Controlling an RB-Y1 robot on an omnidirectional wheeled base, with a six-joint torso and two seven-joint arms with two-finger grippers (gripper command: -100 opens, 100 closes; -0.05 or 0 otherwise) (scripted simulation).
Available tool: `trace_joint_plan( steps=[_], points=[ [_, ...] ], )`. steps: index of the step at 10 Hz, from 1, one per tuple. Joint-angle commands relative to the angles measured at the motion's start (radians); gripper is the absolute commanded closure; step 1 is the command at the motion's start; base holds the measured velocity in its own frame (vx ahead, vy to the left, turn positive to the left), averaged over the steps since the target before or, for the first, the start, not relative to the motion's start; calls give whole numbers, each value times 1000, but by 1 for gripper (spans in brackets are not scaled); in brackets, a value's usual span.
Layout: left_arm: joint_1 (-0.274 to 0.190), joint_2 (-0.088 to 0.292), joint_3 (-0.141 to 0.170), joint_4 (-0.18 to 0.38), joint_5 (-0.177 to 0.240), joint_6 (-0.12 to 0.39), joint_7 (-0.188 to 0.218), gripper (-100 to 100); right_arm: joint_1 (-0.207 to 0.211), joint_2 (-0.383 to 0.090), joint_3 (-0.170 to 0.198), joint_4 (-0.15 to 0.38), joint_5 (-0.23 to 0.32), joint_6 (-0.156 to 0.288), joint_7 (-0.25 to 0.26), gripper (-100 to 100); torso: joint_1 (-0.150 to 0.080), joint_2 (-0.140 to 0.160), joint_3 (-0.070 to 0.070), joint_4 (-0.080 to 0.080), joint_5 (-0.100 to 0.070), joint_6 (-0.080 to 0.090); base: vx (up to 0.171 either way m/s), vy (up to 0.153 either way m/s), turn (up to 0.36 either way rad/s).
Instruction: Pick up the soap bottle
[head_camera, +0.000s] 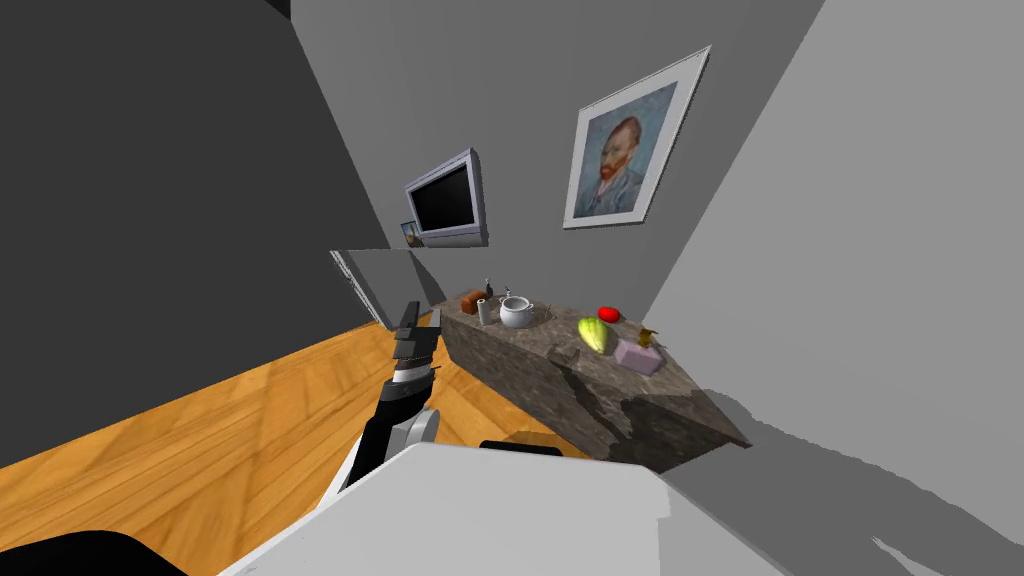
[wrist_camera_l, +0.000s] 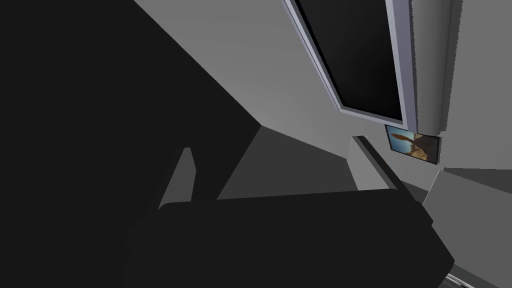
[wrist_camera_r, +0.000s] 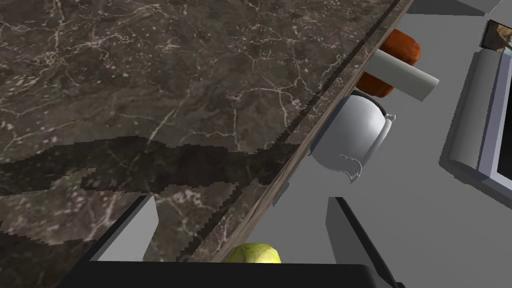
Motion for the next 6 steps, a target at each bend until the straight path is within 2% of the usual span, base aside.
trace_joint_plan(
  steps=[1, 2, 3, 4, 5, 6],
  points=[
    [0, 0, 0, 0, 0, 0, 0, 0, 4, -33, 3, 3, -6, -2, 7, -100, 0, 0, 0, 0, 0, 0, 10, -13, 15],
    [0, 0, 0, 0, 0, 0, 0, 0, 27, -68, 34, 38, -33, -19, 53, -100, 1, 1, 1, 0, 0, 1, 24, -9, 312],
    [0, 0, 0, 0, 0, 0, 0, 0, 27, -96, 34, 38, -33, -19, 53, -100, 0, 0, 0, 0, 0, -1, 24, -18, 241],
    [0, 0, 0, 0, 0, 0, 0, 0, 49, -129, 63, 72, -60, -35, 92, -100, 0, 0, 0, 0, 0, 0, 31, -16, 323],
    [0, 0, 0, 0, 0, 0, 0, 0, 49, -159, 63, 72, -60, -35, 98, -100, 0, 0, 0, 0, 0, 0, 29, -21, 253],
    [0, 0, 0, 0, 0, 0, 0, 0, 49, -170, 63, 72, -60, -35, 98, -100, 0, -1, 0, 0, 0, 0, 15, -18, 31]
  ],
)
